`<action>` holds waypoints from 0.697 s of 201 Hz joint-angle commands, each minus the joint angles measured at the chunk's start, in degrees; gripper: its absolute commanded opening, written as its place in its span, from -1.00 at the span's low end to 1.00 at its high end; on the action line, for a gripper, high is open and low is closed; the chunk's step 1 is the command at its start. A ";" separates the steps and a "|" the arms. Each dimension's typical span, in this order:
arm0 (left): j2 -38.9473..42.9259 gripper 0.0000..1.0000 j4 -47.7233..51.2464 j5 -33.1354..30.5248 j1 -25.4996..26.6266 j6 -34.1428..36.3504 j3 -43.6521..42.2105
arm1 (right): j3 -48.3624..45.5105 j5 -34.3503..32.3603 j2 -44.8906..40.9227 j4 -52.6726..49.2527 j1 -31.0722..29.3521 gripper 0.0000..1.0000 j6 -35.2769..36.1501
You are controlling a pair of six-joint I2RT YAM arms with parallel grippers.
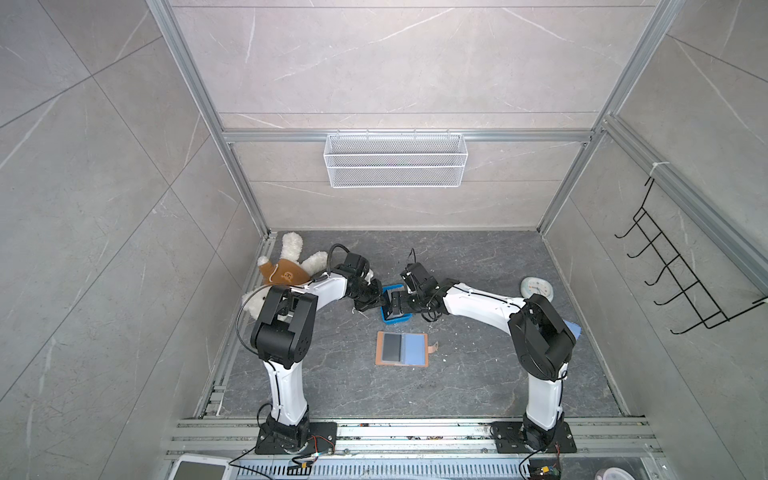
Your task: Put the credit cards into the card holder
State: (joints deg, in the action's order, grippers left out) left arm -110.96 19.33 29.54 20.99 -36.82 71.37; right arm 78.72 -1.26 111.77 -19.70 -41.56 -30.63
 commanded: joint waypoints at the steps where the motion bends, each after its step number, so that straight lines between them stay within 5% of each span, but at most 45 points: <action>1: -0.84 -0.92 1.69 0.39 -0.06 1.14 1.56 | 1.57 1.32 1.67 -0.36 0.00 0.88 0.66; 140: -1.02 -0.97 2.64 -0.37 -0.07 1.73 1.89 | -1.96 -2.16 -1.35 -2.05 0.15 0.88 1.61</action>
State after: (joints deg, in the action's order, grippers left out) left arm -111.00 19.59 29.58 20.99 -36.82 71.50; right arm 78.35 -0.91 113.69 -19.73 -41.60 -30.33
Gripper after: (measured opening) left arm 0.045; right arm 0.940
